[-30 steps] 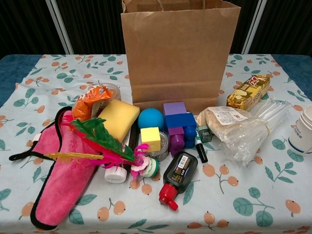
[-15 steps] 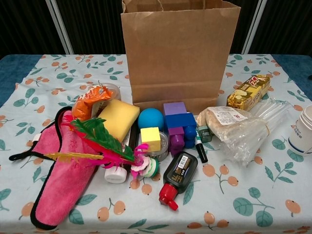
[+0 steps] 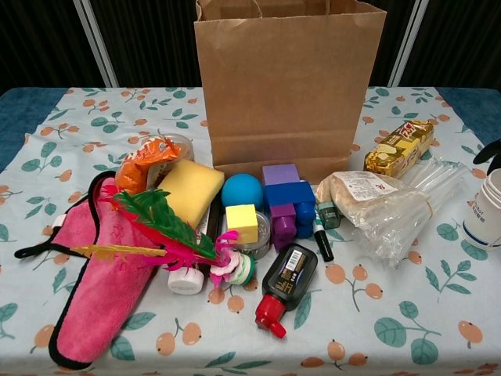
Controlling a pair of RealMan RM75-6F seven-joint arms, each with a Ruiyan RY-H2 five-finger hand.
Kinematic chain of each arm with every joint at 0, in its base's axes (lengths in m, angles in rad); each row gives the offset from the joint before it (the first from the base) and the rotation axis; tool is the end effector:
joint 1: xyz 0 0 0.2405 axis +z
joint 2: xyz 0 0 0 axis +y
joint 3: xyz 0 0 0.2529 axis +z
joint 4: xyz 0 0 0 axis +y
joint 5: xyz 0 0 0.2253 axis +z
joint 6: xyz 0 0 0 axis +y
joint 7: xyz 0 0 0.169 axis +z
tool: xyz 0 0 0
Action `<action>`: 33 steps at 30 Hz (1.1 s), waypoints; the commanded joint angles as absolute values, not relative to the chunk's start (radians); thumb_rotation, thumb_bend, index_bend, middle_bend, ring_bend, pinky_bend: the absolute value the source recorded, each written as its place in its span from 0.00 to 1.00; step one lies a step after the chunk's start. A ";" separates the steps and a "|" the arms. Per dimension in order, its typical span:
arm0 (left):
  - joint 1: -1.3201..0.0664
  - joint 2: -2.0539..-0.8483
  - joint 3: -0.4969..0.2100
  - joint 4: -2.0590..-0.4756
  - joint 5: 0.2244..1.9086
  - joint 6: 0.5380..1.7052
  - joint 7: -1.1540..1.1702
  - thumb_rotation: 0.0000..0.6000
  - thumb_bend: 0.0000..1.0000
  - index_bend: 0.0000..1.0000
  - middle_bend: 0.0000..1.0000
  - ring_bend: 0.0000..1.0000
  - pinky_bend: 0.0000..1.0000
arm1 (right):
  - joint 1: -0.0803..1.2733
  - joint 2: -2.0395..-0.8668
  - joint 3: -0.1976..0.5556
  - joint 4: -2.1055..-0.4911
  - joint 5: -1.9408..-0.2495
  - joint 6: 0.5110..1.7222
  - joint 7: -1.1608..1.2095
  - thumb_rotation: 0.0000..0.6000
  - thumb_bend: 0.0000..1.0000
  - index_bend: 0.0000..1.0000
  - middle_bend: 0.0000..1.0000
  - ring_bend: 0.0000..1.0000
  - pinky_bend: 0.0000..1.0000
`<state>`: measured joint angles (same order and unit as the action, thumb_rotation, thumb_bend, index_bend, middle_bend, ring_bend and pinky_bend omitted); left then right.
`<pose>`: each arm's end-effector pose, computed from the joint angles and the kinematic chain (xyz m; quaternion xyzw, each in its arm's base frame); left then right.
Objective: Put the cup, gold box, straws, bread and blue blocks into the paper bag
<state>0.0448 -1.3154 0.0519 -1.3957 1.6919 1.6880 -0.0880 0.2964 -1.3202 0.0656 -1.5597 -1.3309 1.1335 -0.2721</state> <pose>-0.3208 0.1415 0.1010 -0.5937 -0.3797 -0.4403 0.5563 -0.2899 -0.2640 0.0359 0.6916 -0.4123 0.2901 0.5172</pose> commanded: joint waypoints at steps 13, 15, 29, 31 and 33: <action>0.044 -1.316 0.054 -1.397 1.694 1.687 -0.086 1.00 0.17 0.29 0.31 0.21 0.26 | 0.261 -1.218 0.091 -1.676 -1.398 1.282 -0.237 1.00 0.14 0.42 0.44 0.29 0.16; 0.044 -1.317 0.055 -1.396 1.696 1.688 -0.085 1.00 0.17 0.29 0.31 0.21 0.26 | 0.258 -1.169 0.111 -1.743 -1.416 1.317 -0.243 1.00 0.14 0.42 0.44 0.29 0.16; 0.043 -1.320 0.060 -1.392 1.699 1.683 -0.090 1.00 0.17 0.29 0.31 0.21 0.26 | 0.383 -0.868 0.430 -2.268 -1.332 1.452 -0.458 1.00 0.15 0.43 0.44 0.29 0.16; 0.042 -1.321 0.059 -1.391 1.699 1.683 -0.092 1.00 0.17 0.29 0.31 0.21 0.26 | 0.432 -0.887 0.462 -2.288 -1.295 1.440 -0.492 1.00 0.15 0.43 0.44 0.29 0.16; 0.041 -1.322 0.059 -1.392 1.700 1.684 -0.096 1.00 0.17 0.29 0.31 0.21 0.26 | 0.478 -0.921 0.484 -2.290 -1.261 1.432 -0.520 1.00 0.15 0.43 0.44 0.29 0.16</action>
<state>0.0415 -1.3218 0.0590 -1.3921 1.6997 1.6842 -0.0961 0.4231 -0.8975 0.4520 -2.2662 -1.3085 1.4373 -0.4754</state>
